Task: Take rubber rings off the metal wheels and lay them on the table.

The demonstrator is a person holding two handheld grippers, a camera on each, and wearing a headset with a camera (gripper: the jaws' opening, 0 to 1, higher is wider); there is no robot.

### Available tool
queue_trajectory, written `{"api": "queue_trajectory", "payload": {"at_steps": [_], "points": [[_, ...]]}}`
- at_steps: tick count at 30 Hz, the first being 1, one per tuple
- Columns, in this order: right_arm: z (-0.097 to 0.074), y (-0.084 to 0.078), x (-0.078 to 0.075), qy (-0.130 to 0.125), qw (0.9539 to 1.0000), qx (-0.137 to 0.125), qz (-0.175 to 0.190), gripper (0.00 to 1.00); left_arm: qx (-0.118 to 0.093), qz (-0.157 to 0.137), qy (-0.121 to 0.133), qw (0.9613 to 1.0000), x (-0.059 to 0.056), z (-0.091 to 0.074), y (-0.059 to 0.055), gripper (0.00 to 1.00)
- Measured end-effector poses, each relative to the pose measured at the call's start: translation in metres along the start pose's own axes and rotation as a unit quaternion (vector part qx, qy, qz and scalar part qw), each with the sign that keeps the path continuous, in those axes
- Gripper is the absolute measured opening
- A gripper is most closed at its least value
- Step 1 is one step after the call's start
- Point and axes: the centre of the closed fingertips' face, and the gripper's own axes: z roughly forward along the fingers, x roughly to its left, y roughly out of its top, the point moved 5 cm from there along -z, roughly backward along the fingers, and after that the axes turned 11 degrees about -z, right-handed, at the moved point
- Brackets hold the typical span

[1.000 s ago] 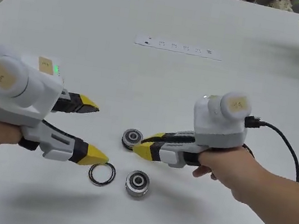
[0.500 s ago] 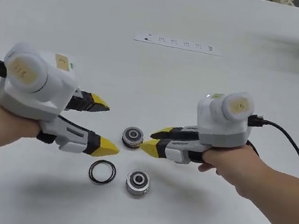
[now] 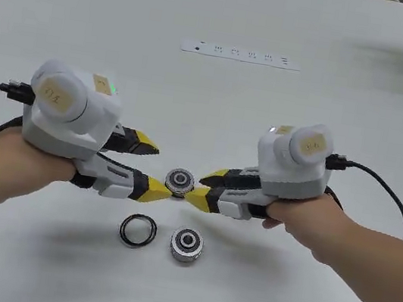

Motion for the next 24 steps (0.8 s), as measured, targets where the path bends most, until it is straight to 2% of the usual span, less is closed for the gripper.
{"api": "queue_trajectory", "payload": {"at_steps": [8,24], "points": [[0.004,-0.003,-0.002,-0.002,0.9999,0.005,-0.011,0.20,0.007,-0.009,0.000,0.9999,0.001,0.011,-0.004,0.37],[0.008,-0.007,-0.003,-0.004,0.9997,0.010,-0.023,0.16,0.020,-0.007,-0.005,0.9998,-0.001,0.029,-0.007,0.29]]}}
